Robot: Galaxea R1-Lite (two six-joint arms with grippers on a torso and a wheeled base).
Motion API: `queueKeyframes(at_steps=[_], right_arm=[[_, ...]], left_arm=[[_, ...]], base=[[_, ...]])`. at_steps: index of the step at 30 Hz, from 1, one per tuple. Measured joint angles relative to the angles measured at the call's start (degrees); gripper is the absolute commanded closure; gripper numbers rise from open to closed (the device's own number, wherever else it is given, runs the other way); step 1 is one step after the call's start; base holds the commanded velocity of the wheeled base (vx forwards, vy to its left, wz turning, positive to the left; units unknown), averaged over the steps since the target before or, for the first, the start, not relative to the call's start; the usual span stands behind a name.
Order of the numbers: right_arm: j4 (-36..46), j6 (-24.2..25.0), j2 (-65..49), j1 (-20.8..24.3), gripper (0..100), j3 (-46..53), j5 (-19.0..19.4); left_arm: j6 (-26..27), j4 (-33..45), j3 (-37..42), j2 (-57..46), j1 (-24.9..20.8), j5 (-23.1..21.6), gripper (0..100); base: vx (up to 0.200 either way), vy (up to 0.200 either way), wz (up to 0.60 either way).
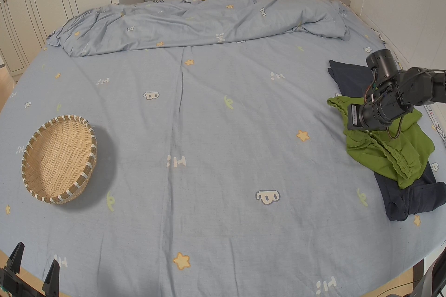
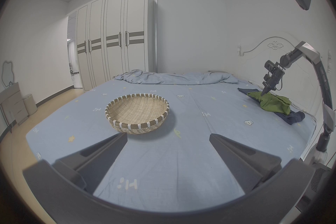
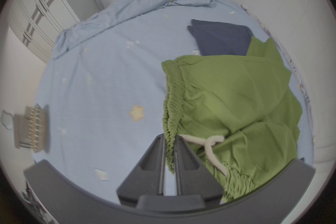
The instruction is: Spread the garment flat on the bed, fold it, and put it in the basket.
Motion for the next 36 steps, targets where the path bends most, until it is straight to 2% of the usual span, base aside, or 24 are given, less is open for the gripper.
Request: queueKeyframes(at_steps=[4,8,11,16,23,31,36], right_arm=[[0.4,6.92,-1.84,6.41,100,-1.02,0.99],[-2.04,9.8,-3.02,12.2,100,-0.91,0.3],[-2.68,10.17,-3.39,14.97,100,-0.94,-0.99],[-3.71,10.5,-3.41,24.83,100,-1.84,-2.49],[-9.59,12.06,-2.34,34.45,100,-4.77,-3.3],[-11.62,16.37,-0.93,43.04,100,-10.78,-3.04],[-11.69,17.14,0.15,44.95,100,-12.07,-3.15]], left_arm=[[0.0,0.0,0.0,0.0,0.0,-0.05,0],[0.0,0.0,0.0,0.0,0.0,-0.05,0],[0.01,-0.02,0.0,0.0,0.0,-0.07,0],[0.04,-0.02,0.0,0.0,0.0,-0.07,0],[0.06,-0.02,0.0,0.0,0.0,-0.07,0],[0.09,0.0,0.0,0.0,0.0,-0.07,0],[0.09,0.0,0.0,0.0,0.0,-0.07,0]], base=[[0.0,0.0,0.0],[0.0,0.0,0.0],[0.0,0.0,0.0],[0.0,0.0,0.0],[0.0,0.0,0.0],[0.0,0.0,0.0],[0.0,0.0,0.0]])
